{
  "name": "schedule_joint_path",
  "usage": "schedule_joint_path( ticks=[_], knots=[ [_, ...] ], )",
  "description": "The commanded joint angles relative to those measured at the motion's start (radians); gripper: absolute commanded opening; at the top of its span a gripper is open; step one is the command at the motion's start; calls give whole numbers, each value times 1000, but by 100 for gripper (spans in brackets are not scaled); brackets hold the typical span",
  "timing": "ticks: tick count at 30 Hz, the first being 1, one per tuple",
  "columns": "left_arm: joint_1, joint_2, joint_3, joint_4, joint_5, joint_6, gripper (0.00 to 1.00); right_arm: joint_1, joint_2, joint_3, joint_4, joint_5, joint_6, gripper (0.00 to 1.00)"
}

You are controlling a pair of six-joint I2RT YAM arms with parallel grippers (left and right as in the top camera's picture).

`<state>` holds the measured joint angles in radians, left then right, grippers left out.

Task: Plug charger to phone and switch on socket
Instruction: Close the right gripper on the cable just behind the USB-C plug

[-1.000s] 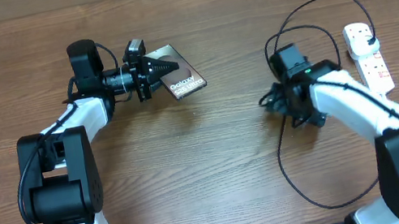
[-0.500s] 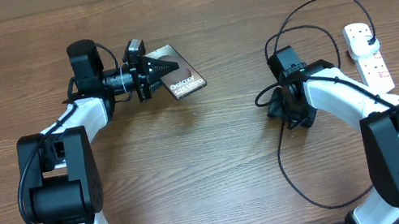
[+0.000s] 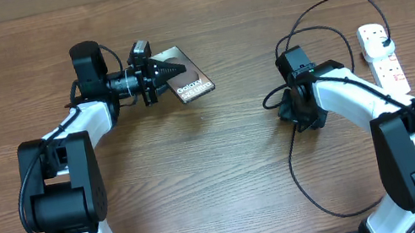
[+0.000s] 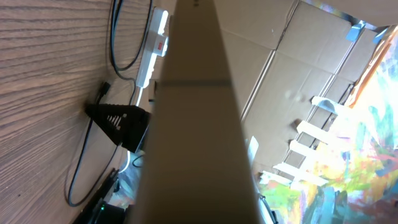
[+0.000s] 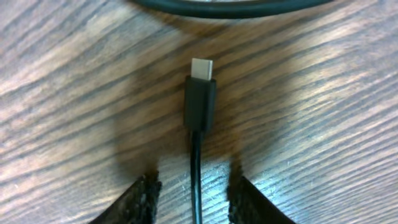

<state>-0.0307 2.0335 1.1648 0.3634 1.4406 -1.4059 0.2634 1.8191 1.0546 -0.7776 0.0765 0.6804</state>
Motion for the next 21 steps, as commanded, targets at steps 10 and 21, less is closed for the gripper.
schedule_joint_path(
  ticks=[10,21],
  knots=[
    [-1,4,28,8,55,23,4,40,48,-8,-13,-10,-1,19],
    [-1,4,28,8,105,23,4,39,48,13,15,-55,-121,4]
  ],
)
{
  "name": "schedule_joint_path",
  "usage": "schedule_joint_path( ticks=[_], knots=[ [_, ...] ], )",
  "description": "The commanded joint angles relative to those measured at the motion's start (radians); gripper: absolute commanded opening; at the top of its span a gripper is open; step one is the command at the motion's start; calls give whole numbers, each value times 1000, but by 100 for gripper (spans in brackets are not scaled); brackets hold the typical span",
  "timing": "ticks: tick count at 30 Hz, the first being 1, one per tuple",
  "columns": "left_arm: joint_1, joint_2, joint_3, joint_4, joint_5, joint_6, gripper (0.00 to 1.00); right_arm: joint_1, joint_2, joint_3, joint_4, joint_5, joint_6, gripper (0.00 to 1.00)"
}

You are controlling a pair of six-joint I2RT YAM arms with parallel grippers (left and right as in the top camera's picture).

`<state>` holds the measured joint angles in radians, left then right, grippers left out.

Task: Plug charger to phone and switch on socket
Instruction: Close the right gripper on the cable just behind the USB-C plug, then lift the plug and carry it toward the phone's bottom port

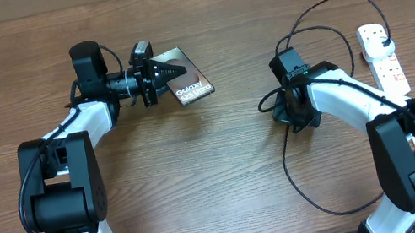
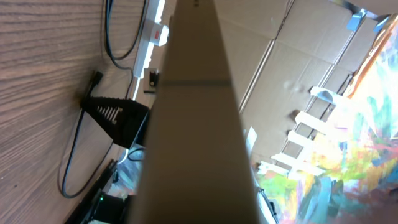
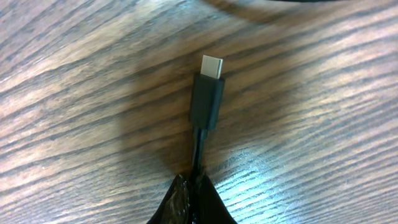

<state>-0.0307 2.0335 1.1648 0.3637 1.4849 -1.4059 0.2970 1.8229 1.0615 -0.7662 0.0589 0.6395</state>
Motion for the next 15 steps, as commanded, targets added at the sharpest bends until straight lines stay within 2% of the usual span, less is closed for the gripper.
schedule_joint_path(
  ticks=[1,7,15],
  knots=[
    [-1,4,28,8,62,23,4,5,43,22,-2,-65,-113,4],
    [-1,4,28,8,61,24,4,4,-22,131,-72,-257,-294,4],
    [0,4,29,77,79,101,4,5,-283,142,-196,-520,-532,4]
  ],
)
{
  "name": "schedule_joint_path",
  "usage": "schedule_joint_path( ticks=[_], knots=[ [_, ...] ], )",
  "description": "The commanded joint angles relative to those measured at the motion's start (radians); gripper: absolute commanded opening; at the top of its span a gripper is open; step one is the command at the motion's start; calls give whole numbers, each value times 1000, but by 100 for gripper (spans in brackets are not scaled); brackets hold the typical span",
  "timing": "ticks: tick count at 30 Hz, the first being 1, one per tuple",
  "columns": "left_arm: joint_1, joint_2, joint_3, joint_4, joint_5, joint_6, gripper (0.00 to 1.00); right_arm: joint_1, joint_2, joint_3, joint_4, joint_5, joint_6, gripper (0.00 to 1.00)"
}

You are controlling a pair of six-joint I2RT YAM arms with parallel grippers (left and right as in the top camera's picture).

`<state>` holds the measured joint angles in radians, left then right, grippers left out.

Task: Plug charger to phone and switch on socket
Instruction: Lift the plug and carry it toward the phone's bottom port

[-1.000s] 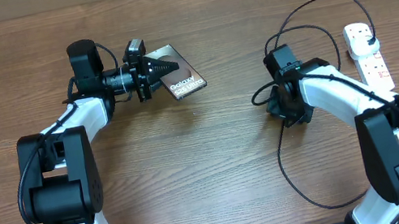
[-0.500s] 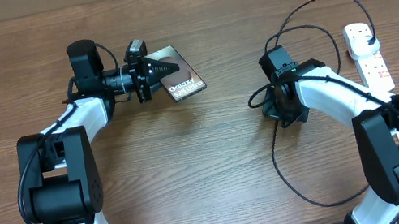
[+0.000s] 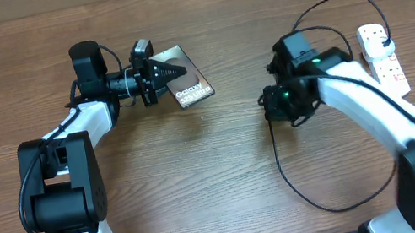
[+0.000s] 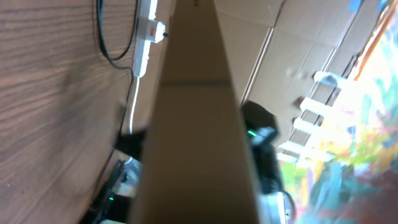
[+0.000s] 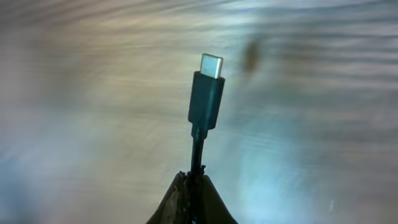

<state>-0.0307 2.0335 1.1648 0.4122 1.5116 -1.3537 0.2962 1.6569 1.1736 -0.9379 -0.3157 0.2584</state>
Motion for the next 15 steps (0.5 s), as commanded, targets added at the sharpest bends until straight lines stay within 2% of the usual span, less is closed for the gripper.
schedule_joint_path(
  ticks=[1,5,9,15],
  knots=[
    [0,4,29,64,52,45,4,6,-148,30,-45,-155,-177,4],
    [-1,4,43,204,63,5,4,6,-280,29,-137,-274,-318,4],
    [-3,5,109,222,68,10,4,9,-362,14,-225,-458,-487,4],
    [-37,5,185,224,56,50,4,83,-365,-23,-163,-483,-456,4]
  ],
)
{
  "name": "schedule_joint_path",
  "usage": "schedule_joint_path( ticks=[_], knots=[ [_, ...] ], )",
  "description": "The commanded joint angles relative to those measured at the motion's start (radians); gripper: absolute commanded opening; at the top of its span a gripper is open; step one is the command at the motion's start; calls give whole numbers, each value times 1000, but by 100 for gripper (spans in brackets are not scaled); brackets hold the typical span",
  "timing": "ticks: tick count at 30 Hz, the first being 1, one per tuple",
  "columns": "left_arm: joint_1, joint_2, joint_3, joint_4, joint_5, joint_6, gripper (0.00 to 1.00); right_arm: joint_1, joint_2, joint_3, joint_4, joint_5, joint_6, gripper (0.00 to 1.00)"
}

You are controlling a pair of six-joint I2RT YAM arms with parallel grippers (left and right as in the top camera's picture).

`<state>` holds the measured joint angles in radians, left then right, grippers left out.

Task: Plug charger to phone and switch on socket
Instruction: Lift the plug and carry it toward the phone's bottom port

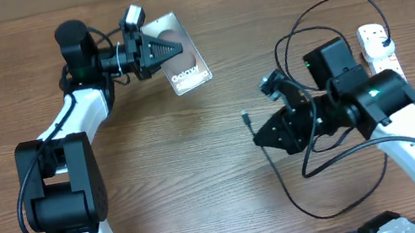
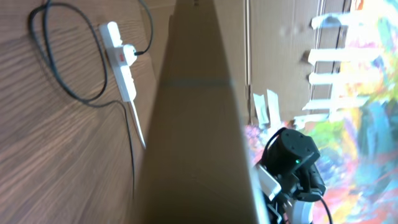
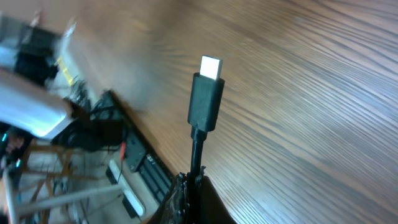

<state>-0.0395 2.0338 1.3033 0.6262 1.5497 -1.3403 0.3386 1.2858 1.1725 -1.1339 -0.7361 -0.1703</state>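
The phone (image 1: 188, 72), a dark slab with a "Galaxy" label, is held up off the table at the far left. My left gripper (image 1: 171, 47) is shut on its edge. In the left wrist view that phone edge (image 2: 194, 124) fills the middle and hides the fingers. My right gripper (image 1: 259, 135) is shut on the black charger cable (image 1: 322, 199), raised over mid-table. The USB-C plug (image 3: 207, 94) stands out above the right gripper (image 3: 191, 185) and shows in the overhead view as the plug (image 1: 245, 116). The white socket strip (image 1: 377, 45) lies at the far right, partly behind my right arm.
The charger cable loops (image 1: 318, 15) over the table near the strip and trails toward the front edge. In the left wrist view the socket strip (image 2: 122, 62) and my right arm (image 2: 292, 163) appear past the phone. Cardboard walls stand behind the table.
My right gripper has risen and moved left and nearer the front, with the plug now in the air pointing toward the phone's side. My left gripper has lifted the phone higher and farther back.
My right gripper stood open astride the cable behind the plug, which lay on the table. Then it was shut on the cable, then held the plug just above the wood, and now well above it. My left gripper held the phone throughout and has now raised it.
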Motion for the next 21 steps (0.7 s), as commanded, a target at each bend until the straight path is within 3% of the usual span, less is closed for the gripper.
schedule_joint_path(
  ticks=[1,9,14,21],
  knots=[
    [-43,5,48,15,10,39,4,82,16,-29,96,-41,40,4],
    [-86,5,48,15,32,92,4,161,64,-29,291,74,277,4],
    [-84,5,48,14,32,83,4,159,98,-29,318,196,401,4],
    [-84,5,48,2,32,77,4,159,123,-29,371,212,410,4]
  ],
)
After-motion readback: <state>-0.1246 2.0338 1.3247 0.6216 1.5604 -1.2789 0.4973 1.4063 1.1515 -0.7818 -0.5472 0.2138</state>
